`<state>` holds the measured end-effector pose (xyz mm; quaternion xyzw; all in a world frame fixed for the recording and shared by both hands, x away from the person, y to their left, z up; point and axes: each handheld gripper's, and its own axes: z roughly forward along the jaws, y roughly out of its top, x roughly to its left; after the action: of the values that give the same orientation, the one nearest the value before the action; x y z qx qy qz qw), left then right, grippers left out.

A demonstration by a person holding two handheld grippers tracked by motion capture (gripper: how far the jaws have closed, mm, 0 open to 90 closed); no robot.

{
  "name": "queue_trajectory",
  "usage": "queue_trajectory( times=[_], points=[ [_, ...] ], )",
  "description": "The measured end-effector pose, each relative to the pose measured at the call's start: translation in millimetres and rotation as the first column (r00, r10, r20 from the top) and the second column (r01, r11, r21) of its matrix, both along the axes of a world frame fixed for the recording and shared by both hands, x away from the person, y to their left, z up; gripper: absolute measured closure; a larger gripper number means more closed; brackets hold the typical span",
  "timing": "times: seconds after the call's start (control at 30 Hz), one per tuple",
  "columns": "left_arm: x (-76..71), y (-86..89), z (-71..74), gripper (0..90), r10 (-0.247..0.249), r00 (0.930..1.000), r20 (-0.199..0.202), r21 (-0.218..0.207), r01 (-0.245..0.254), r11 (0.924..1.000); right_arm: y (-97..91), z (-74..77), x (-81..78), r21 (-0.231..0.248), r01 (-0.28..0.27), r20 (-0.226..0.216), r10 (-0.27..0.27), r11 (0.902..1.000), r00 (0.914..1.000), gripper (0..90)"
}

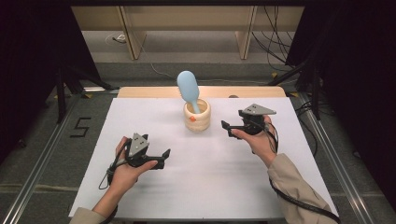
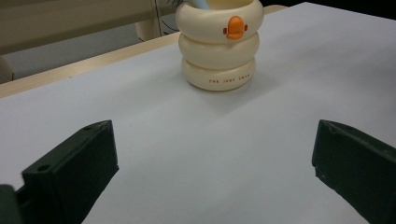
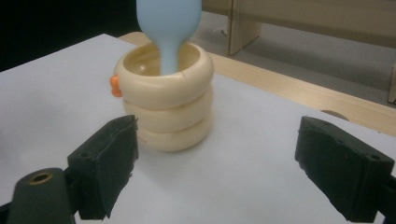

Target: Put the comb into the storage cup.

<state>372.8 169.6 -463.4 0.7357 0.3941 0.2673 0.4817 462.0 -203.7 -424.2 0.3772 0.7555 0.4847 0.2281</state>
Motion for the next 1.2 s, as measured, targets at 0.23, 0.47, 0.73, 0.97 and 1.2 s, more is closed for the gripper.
queue_trajectory(
  times=[0.23,0.47,0.73,0.97,1.2],
  points=[
    [-0.4,-0.2,-0.2,0.0,-0.001,1.0000,-0.001,0.001,0.001,1.0000,-2.8,-2.1,-6.9,-0.010,-0.010,-0.004,0.010,0.9999,0.9999,13.8],
    [-1.0,-0.3,-0.1,0.0,-0.004,1.0000,-0.002,0.002,0.004,1.0000,-6.2,-4.4,-12.9,-0.016,-0.015,-0.007,0.015,0.9998,0.9999,13.8],
    [-1.5,0.3,-0.8,0.0,-0.005,1.0000,-0.005,0.002,0.005,1.0000,-11.0,-5.9,-20.2,-0.021,-0.016,-0.008,0.016,0.9996,0.9998,13.7],
    [-1.3,0.2,-1.3,0.0,-0.005,1.0000,-0.004,0.006,0.005,1.0000,-15.9,-7.7,-27.3,-0.027,-0.027,-0.010,0.027,0.9993,0.9996,13.7],
    [-2.6,-0.2,-2.1,0.0,-0.009,0.9999,-0.010,0.008,0.009,0.9999,-22.9,-8.3,-35.3,-0.026,-0.030,-0.012,0.030,0.9992,0.9995,13.7]
  ],
)
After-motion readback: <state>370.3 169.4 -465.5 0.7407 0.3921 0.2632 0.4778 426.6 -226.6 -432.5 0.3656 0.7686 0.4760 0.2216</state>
